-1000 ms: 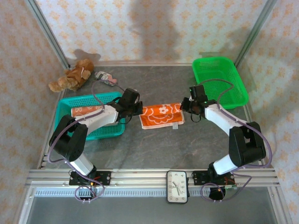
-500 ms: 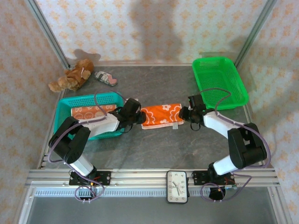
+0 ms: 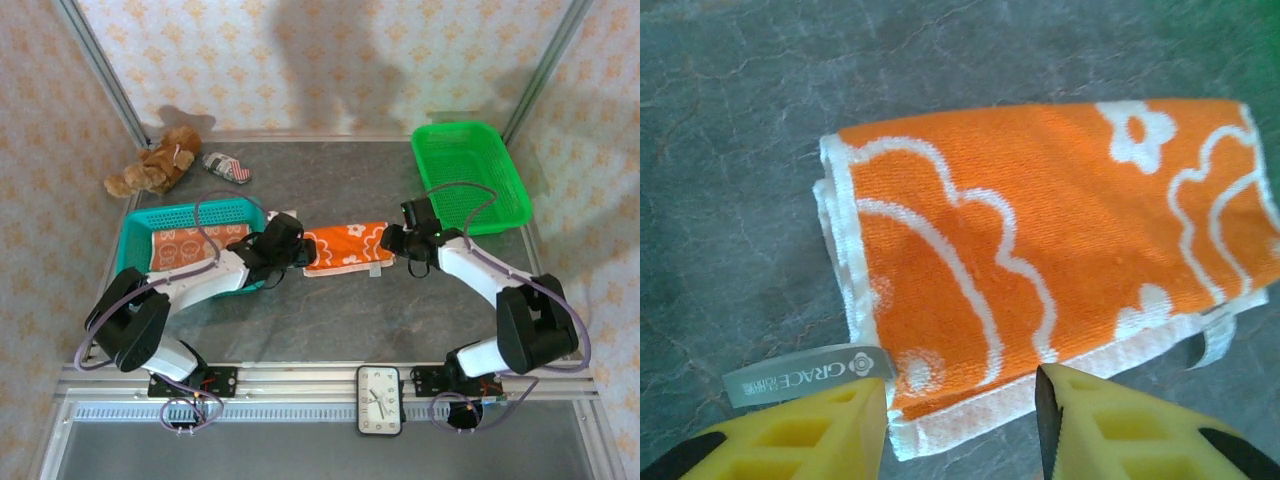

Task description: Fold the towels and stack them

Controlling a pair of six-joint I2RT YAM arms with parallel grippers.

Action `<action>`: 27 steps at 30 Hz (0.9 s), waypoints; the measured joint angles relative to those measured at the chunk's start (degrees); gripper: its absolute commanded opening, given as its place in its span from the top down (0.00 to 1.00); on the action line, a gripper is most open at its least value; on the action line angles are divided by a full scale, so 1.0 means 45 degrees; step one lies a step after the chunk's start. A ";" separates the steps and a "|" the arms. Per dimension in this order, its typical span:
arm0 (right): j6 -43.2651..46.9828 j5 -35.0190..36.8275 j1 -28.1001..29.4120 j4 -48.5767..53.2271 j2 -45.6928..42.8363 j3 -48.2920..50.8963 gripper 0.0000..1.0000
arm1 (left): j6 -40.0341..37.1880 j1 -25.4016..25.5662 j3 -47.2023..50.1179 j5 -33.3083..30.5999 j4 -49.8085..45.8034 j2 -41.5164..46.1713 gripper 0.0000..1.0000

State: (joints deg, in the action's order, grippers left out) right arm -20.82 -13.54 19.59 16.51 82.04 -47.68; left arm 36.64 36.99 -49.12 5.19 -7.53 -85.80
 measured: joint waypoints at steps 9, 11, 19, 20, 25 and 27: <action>-0.0039 -0.0194 0.0000 0.0578 0.1292 -0.0500 0.59 | 0.0767 -0.0005 -0.0840 0.0010 -0.1020 -0.1817 0.71; -0.0039 -0.0204 -0.0005 0.0627 0.1540 -0.0505 0.60 | 0.0874 -0.0005 -0.0874 0.0063 -0.1141 -0.2035 0.71; -0.0058 -0.0199 -0.0005 0.0709 0.1996 -0.0554 0.87 | 0.1112 -0.0005 -0.1064 0.0175 -0.1321 -0.2302 0.94; -0.0073 -0.0194 -0.0005 0.0714 0.1996 -0.0554 0.92 | 0.1190 -0.0005 -0.1078 0.0180 -0.1331 -0.2302 1.00; -0.0044 -0.0199 -0.0005 0.0772 0.1987 -0.0607 1.00 | 0.1243 -0.0005 -0.1078 0.0228 -0.1394 -0.2297 1.00; -0.0034 -0.0194 -0.0005 0.0865 0.1914 -0.0622 1.00 | 0.1287 -0.0005 -0.1073 0.0233 -0.1423 -0.2259 1.00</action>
State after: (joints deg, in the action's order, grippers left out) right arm -20.97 -14.41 19.57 20.40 90.65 -50.48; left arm 42.44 36.97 -53.95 6.24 -13.93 -95.96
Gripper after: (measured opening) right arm 0.052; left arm 0.049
